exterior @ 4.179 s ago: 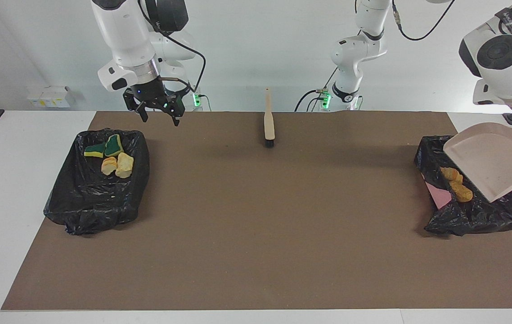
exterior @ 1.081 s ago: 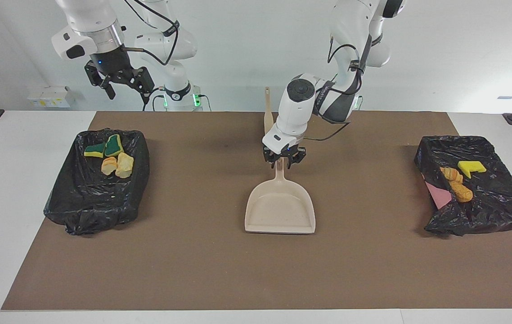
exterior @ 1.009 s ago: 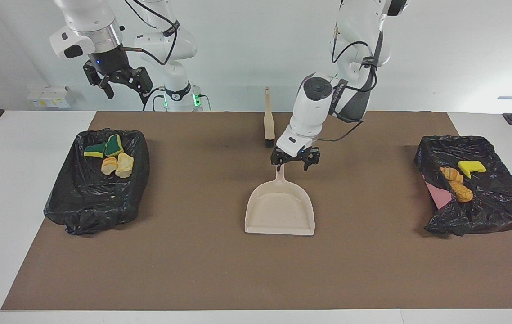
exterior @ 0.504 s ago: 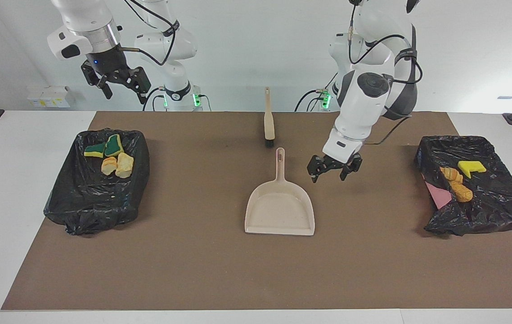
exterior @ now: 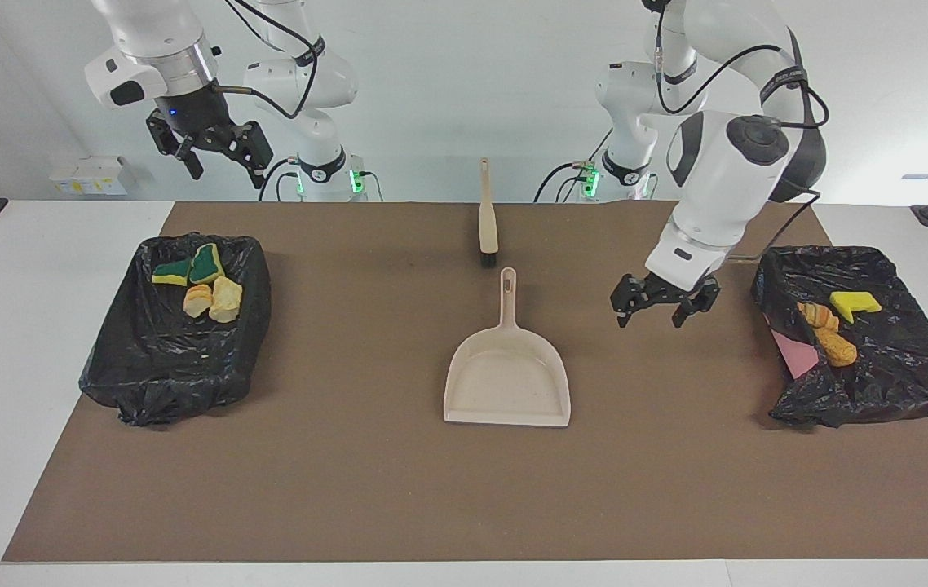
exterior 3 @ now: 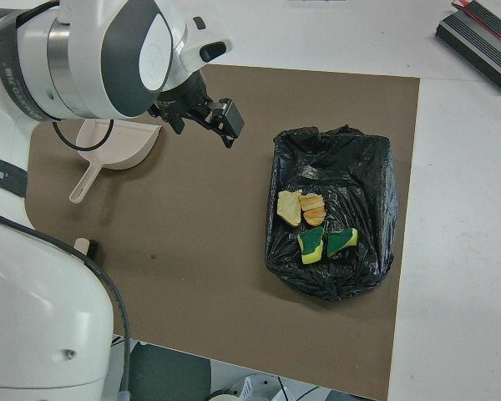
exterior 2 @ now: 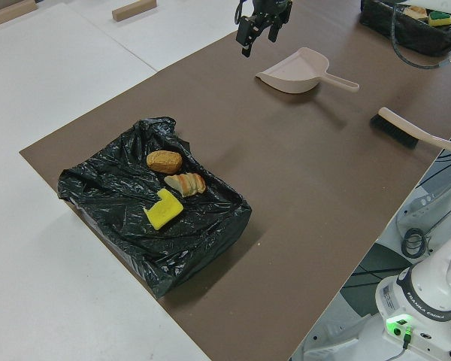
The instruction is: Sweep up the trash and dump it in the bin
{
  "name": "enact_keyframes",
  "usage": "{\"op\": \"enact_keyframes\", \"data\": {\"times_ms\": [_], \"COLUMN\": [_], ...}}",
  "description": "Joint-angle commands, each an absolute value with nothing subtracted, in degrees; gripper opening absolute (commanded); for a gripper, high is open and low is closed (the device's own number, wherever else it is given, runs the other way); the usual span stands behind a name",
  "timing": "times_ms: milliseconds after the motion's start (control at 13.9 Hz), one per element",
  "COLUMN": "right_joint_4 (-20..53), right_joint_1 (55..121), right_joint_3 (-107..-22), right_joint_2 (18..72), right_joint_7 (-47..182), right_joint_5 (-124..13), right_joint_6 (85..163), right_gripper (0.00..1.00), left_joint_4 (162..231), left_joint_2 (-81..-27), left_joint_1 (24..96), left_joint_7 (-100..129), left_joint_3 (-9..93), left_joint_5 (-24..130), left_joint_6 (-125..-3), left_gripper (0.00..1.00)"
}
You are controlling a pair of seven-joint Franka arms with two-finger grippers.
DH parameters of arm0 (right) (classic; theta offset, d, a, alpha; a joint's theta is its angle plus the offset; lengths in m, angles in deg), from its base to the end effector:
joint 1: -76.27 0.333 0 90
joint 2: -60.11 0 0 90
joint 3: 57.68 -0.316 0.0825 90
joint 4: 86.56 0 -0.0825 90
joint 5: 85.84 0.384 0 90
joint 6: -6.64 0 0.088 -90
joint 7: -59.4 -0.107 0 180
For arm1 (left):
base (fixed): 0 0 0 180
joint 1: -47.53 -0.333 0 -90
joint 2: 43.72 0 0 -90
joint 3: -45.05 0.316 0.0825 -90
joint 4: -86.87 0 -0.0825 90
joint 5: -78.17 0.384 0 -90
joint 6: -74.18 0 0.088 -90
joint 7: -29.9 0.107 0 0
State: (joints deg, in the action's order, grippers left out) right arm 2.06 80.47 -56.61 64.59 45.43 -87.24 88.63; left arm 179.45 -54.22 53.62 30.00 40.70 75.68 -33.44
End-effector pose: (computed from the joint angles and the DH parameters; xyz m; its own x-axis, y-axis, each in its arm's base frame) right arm 0.5145 0.0248 0.6656 0.9811 -0.1913 -0.0309 -0.1903 -0.9812 0.0312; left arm 0.6172 -0.1136 0.5229 0.9827 -0.1671 0.0793 -0.1717 -0.9836 0.0560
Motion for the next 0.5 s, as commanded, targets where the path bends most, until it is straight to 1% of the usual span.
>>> {"op": "enact_keyframes", "data": {"times_ms": [0,216,432], "right_joint_4": [1.3,1.3,1.3], "right_joint_1": [80.0,80.0,80.0], "right_joint_3": [-56.6,-56.6,-56.6], "right_joint_2": [64.4,64.4,64.4], "right_joint_7": [47.0,47.1,47.2], "right_joint_5": [-86.5,-86.5,-86.3], "right_joint_6": [88.0,88.0,88.0], "right_gripper": [1.0,1.0,1.0], "left_joint_4": [178.6,176.4,176.2], "left_joint_2": [-52.2,-51.6,-47.4], "left_joint_1": [50.7,49.3,49.0], "left_joint_7": [35.2,35.9,35.7], "left_joint_3": [40.2,40.6,41.5], "left_joint_5": [75.9,76.0,75.7], "left_joint_6": [-30.0,-24.1,-23.2], "left_gripper": [1.0,1.0,1.0]}}
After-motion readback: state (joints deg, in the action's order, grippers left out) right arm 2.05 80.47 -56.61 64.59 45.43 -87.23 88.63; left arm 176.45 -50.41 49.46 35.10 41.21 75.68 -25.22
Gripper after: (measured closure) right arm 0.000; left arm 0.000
